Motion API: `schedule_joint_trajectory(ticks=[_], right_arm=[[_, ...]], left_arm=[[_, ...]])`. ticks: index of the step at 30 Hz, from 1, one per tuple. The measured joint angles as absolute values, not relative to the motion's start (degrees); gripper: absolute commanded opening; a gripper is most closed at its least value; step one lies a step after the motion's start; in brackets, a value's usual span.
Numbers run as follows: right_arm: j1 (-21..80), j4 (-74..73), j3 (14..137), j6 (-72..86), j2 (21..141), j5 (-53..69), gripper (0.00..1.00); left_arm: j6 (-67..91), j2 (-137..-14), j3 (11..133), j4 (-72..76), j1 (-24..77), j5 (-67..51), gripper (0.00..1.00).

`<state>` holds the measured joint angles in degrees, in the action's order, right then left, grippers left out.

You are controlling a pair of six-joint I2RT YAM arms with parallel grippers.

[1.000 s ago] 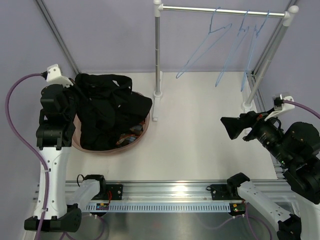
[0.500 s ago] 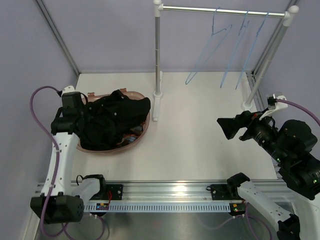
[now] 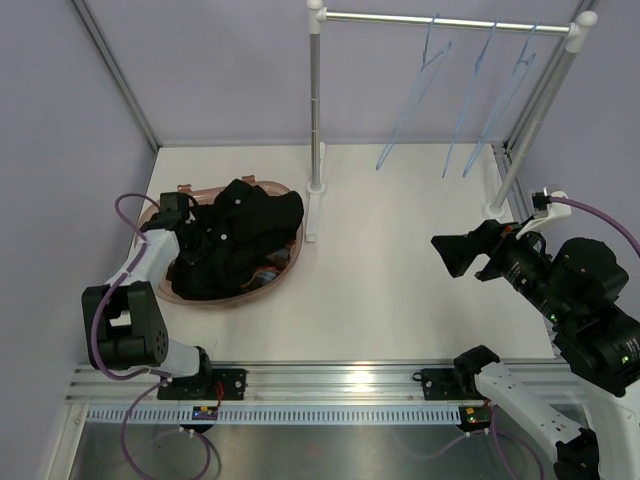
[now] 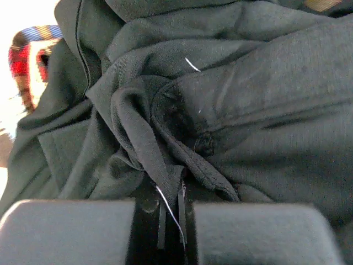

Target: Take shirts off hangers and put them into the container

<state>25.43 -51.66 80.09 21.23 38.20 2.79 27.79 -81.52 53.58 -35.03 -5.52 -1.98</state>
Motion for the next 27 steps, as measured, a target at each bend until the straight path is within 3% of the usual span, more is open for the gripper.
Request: schedule_joint_trajectory(ticks=[3, 4, 5, 9, 10, 20, 23, 27], right_arm=[[25.4, -51.7, 79.9, 21.4, 38.3, 3.1, 0.99], [25.4, -51.7, 79.8, 21.4, 38.4, 3.1, 0.99], [25.4, -51.7, 79.7, 21.4, 38.7, 3.2, 0.99], [25.4, -51.7, 78.5, 21.5, 40.1, 3.4, 0.99], [25.4, -51.7, 78.1, 21.5, 40.6, 3.7, 0.99], [25.4, -51.7, 76.6, 22.2, 42.2, 3.3, 1.00], [25.4, -51.8, 76.4, 22.3, 43.6, 1.8, 0.99], [25.4, -51.7, 74.1, 22.6, 45.7, -0.4, 0.99]], left_arm=[[30.1, -82.5, 51.7, -32.0, -5.6, -3.3, 0.20], [30.8, -82.1, 51.3, -31.5, -5.6, -3.3, 0.31], [31.5, -81.4, 51.0, -31.4, -5.6, -2.7, 0.52], [33.5, -75.5, 51.0, -35.0, -5.6, 2.5, 0.95], [33.6, -73.7, 51.4, -36.4, -5.6, 4.0, 0.99], [36.4, -46.0, 66.2, -48.6, -5.3, 22.7, 0.99], [34.3, -34.4, 66.0, -44.9, -5.3, 17.8, 0.99], [32.6, -26.5, 62.4, -34.5, -5.3, -1.7, 0.99]])
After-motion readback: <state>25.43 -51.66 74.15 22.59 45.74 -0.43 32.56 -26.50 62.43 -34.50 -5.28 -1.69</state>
